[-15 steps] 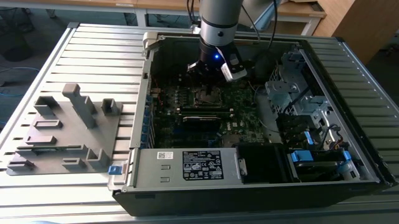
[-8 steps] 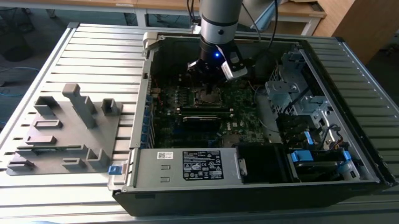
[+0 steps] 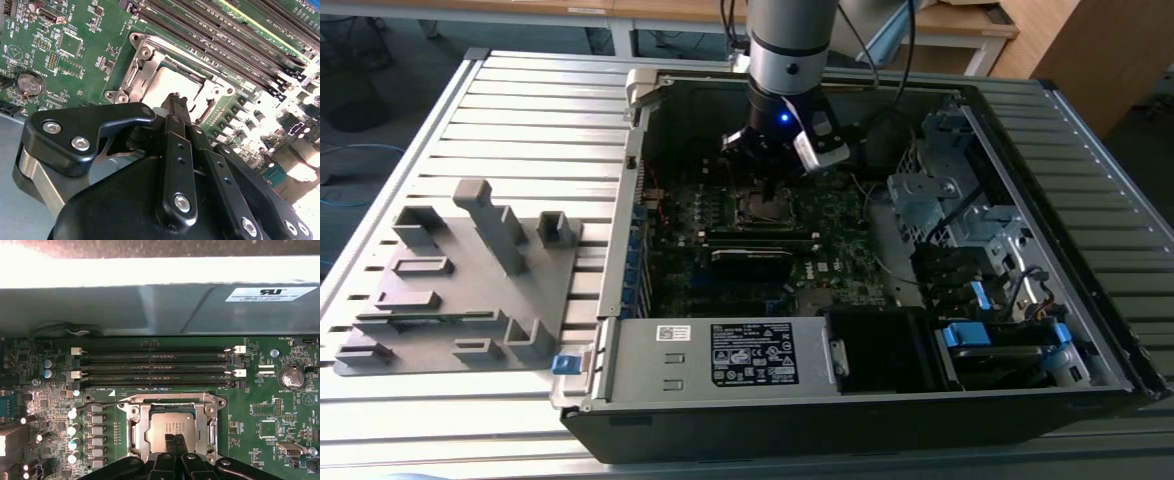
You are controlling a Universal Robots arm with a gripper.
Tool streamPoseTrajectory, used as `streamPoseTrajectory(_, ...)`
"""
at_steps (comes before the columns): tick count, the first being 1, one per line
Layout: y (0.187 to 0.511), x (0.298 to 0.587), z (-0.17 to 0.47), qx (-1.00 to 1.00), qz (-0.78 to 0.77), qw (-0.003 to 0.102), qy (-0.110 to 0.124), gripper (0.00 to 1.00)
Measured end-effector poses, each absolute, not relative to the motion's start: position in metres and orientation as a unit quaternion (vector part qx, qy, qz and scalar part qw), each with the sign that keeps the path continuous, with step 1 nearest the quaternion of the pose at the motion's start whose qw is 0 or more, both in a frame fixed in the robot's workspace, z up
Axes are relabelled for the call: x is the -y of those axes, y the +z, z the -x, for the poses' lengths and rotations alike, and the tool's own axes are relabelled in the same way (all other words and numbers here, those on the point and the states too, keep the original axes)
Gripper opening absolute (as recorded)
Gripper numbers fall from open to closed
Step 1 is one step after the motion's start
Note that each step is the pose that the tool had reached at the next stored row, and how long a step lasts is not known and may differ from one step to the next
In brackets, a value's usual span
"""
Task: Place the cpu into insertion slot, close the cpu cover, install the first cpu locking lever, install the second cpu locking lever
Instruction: 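Close the cpu cover, then install the first cpu locking lever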
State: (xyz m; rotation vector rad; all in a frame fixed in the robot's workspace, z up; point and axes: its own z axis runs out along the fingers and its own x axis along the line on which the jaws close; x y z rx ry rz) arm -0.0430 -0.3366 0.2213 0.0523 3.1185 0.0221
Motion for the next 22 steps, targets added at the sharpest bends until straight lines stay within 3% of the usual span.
streamPoseTrajectory(22, 0.2301, 0.3366, 0.0449, -1.000, -0.021, 0.011, 0.007, 0.11)
